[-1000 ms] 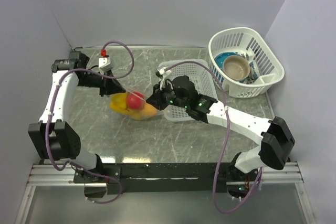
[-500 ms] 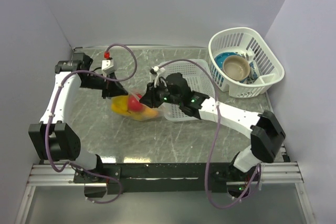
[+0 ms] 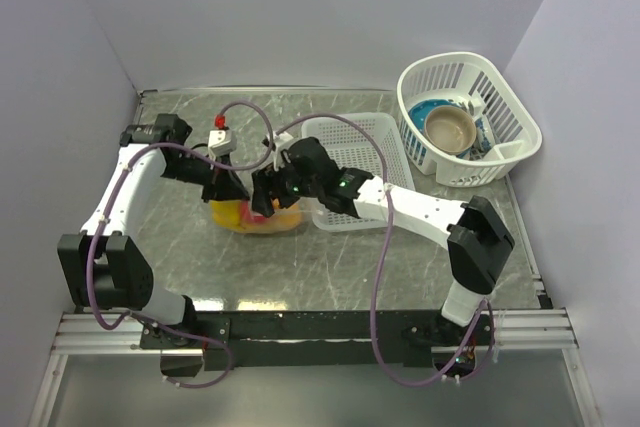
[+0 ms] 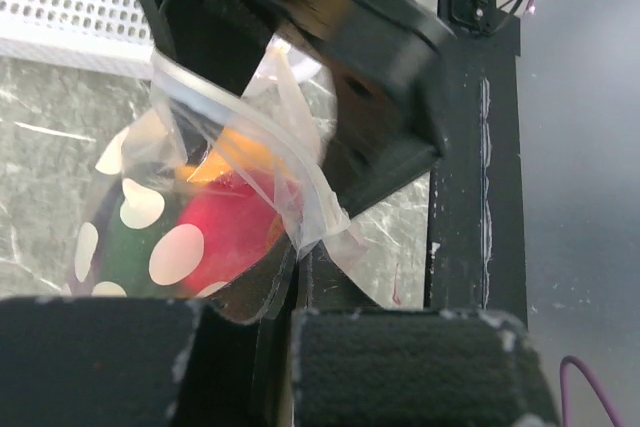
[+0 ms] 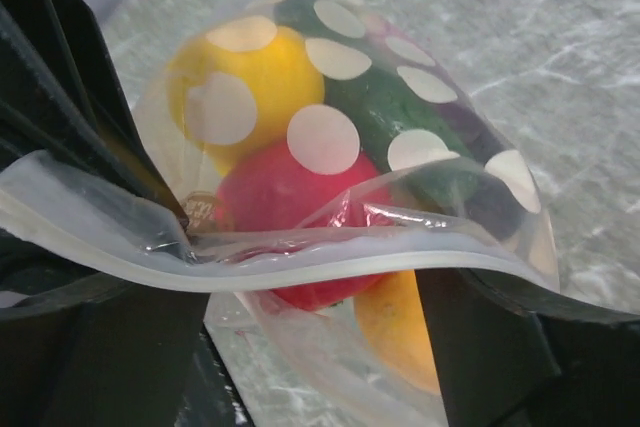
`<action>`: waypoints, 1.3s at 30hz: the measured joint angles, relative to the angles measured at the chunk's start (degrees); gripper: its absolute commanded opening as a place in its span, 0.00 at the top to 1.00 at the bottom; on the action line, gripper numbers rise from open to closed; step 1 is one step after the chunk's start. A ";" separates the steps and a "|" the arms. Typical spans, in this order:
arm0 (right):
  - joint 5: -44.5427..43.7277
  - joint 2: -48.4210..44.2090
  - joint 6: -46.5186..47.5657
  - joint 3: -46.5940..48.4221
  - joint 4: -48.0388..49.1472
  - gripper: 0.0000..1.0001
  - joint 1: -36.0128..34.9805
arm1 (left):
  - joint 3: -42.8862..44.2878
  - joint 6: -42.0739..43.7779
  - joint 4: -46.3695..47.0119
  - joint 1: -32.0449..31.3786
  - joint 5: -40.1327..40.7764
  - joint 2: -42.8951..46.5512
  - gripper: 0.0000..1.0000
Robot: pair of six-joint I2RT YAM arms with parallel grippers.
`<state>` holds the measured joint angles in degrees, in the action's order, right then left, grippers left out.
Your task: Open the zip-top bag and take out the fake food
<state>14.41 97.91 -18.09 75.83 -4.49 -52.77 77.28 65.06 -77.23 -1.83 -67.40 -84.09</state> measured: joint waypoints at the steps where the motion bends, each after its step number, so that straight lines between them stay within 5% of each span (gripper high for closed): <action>1: -1.36 0.07 0.66 0.48 -1.36 0.09 -0.61 | -0.13 0.02 -0.07 0.00 0.24 0.00 0.95; 16: -9.01 -1.66 -1.01 -3.93 0.07 0.00 -2.08 | -1.42 -1.14 0.28 -0.15 3.43 1.40 0.93; 20: -7.52 1.25 0.00 -1.84 -0.66 0.00 -2.78 | -2.84 -1.55 0.22 0.72 4.96 2.21 0.82; 28: -10.19 10.58 5.73 5.27 -3.72 0.02 -7.37 | 2.47 -4.07 0.13 20.68 4.83 2.27 0.66; 29: -10.69 10.56 6.36 4.46 -3.76 0.04 -7.85 | 3.76 -4.39 0.22 22.67 4.42 2.27 0.62; 30: -11.26 10.56 6.91 3.82 -3.74 0.06 -8.13 | 5.09 -4.81 0.24 24.39 3.76 2.21 0.47; 31: -12.07 10.56 7.30 2.93 -3.48 0.08 -8.28 | 6.21 -5.09 0.31 25.66 2.75 2.08 0.29; 32: -12.90 10.47 7.56 1.90 -3.17 0.12 -8.37 | 6.99 -5.33 0.48 26.56 1.79 1.79 0.01; 39: -18.45 6.58 7.48 -6.51 2.01 0.27 -8.98 | 6.73 -5.73 0.72 18.84 -3.96 -10.45 0.01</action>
<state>-4.03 104.49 -10.61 69.32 -2.48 -61.76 84.01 59.33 -76.51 17.02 -71.35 -94.54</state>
